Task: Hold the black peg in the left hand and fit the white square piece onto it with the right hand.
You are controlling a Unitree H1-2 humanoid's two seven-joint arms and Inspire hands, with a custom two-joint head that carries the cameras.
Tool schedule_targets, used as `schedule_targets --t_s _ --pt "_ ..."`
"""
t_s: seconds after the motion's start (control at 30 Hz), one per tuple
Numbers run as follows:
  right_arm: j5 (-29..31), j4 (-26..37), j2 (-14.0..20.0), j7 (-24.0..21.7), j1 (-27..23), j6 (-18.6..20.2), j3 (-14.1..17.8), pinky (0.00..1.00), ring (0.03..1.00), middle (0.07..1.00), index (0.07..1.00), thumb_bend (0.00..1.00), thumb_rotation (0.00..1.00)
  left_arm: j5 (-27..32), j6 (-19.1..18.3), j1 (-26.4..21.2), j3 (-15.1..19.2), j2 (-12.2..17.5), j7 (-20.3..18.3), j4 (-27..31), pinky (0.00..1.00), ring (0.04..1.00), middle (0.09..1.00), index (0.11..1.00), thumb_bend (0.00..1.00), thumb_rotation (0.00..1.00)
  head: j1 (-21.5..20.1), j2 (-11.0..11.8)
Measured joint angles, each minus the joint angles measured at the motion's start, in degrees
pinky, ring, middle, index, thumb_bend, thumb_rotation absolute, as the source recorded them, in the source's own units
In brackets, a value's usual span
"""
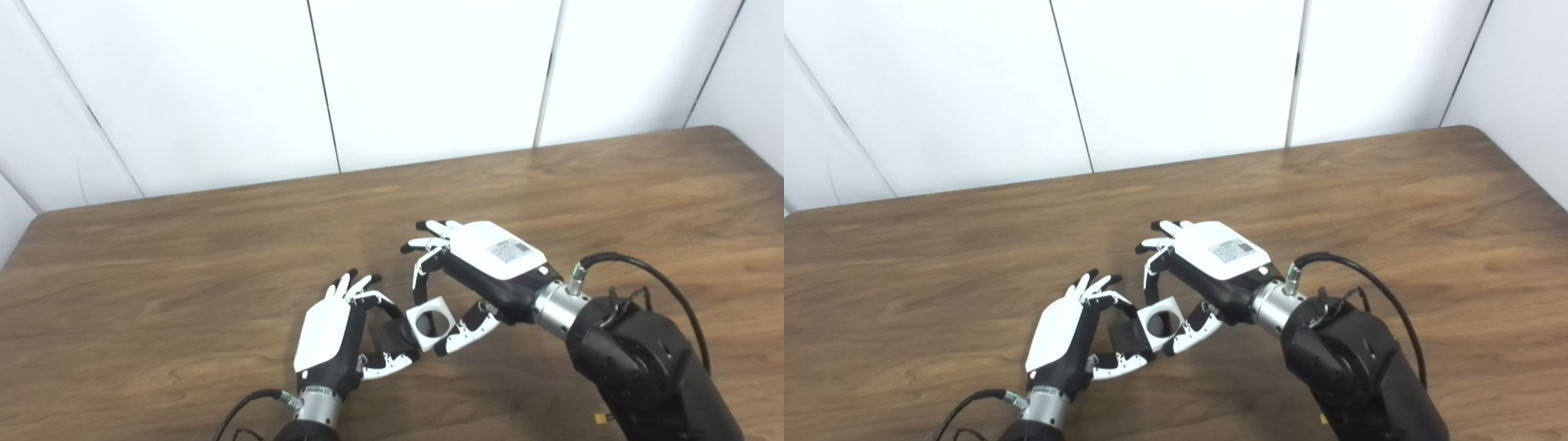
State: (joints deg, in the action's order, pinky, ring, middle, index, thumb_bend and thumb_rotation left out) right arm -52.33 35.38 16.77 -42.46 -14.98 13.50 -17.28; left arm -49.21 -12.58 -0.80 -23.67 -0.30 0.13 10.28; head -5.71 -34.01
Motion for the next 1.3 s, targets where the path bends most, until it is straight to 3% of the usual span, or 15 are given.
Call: schedule_targets --t_s 0.57,1.3 --pt "-1.22 -1.4 -2.33 0.83 -0.22 -0.88 -0.78 1.0 0.992 0.887 0.489 0.52 0.15 -0.27 -0.99 -0.43 -0.53 -0.23 -0.71 -0.12 1.0 0.994 0.89 0.487 0.52 0.07 0.18 0.26" --pt "-1.46 -3.27 -2.15 2.25 -0.02 -2.96 -1.04 0.97 0.981 0.886 0.489 0.52 0.15 -0.5 -3.38 -1.19 -1.56 -0.46 -1.9 0.24 1.0 0.997 0.89 0.487 0.52 0.07 0.97 0.18"
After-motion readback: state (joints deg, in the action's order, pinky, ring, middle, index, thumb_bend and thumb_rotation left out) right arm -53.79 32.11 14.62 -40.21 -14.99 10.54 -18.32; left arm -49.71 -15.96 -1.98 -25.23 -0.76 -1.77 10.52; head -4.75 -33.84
